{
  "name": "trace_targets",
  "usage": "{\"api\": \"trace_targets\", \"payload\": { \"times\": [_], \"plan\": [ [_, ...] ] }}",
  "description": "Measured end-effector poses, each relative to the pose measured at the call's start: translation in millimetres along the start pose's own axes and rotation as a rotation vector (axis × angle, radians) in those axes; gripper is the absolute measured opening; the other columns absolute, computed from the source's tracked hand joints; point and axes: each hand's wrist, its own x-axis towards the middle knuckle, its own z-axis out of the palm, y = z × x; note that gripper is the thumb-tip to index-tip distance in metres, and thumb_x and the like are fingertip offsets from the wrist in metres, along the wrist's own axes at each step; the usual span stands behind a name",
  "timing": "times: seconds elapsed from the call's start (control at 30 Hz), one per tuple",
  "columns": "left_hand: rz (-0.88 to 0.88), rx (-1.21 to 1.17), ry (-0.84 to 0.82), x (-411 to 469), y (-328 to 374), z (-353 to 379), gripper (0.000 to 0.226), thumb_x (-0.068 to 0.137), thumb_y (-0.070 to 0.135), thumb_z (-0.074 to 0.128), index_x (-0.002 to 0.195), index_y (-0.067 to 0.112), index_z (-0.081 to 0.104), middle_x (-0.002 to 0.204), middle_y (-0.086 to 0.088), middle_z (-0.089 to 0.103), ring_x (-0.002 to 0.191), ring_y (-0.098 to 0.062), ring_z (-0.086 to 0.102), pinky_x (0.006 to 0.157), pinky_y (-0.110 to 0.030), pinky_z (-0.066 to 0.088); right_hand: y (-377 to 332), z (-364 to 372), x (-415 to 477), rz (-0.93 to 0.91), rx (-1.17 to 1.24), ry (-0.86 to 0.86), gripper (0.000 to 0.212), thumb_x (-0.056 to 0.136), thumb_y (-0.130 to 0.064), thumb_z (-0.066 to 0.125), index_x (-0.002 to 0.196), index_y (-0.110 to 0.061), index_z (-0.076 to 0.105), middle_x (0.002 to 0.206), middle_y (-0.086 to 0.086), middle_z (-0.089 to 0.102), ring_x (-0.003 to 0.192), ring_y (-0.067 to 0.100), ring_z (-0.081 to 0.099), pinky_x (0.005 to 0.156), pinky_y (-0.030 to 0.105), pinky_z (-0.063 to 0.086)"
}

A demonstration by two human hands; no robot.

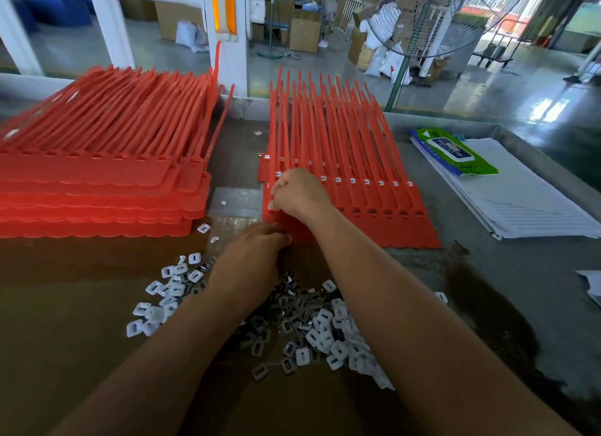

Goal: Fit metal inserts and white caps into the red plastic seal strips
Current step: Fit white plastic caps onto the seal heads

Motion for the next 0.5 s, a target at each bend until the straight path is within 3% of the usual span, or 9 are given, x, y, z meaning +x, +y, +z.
{"api": "trace_targets", "payload": {
  "times": [0.23,0.3,0.37,0.5],
  "plan": [
    [0.001,-0.001,0.006,0,0,0,0.04,0.083,-0.001,0.048,0.118,0.016,0.06,0.127,-0.004,0.055,0.117,-0.021,0.046,0.094,-0.026,0.032,2,2,3,0.024,0.0,0.005,0.024,0.079,-0.014,0.067,0.102,-0.009,0.065,0.105,0.007,0.066,0.1,0.024,0.061,0.088,0.036,0.049],
    [0.003,-0.007,0.015,0,1,-1,0.037,0.084,0.002,0.05,0.116,0.016,0.061,0.125,-0.005,0.056,0.116,-0.022,0.047,0.092,-0.026,0.034,7,2,-1,-0.044,0.013,0.019,0.008,0.08,-0.015,0.067,0.086,-0.011,0.065,0.101,0.004,0.066,0.094,0.019,0.06,0.08,0.03,0.047],
    [0.005,-0.013,0.013,0,2,-2,0.035,0.084,0.005,0.051,0.116,0.017,0.061,0.125,-0.005,0.056,0.115,-0.022,0.047,0.091,-0.026,0.035,11,-2,-9,-0.107,0.059,0.013,0.013,0.08,-0.013,0.067,0.075,-0.02,0.058,0.102,0.002,0.065,0.09,0.013,0.057,0.075,0.026,0.043],
    [0.004,-0.018,-0.001,0,1,-2,0.033,0.085,0.009,0.052,0.115,0.018,0.062,0.124,-0.003,0.057,0.114,-0.021,0.048,0.091,-0.027,0.036,17,-16,-24,-0.139,0.216,-0.07,0.012,0.084,-0.012,0.063,0.095,-0.015,0.065,0.098,-0.004,0.062,0.091,0.008,0.054,0.076,0.019,0.041]
  ]
}}
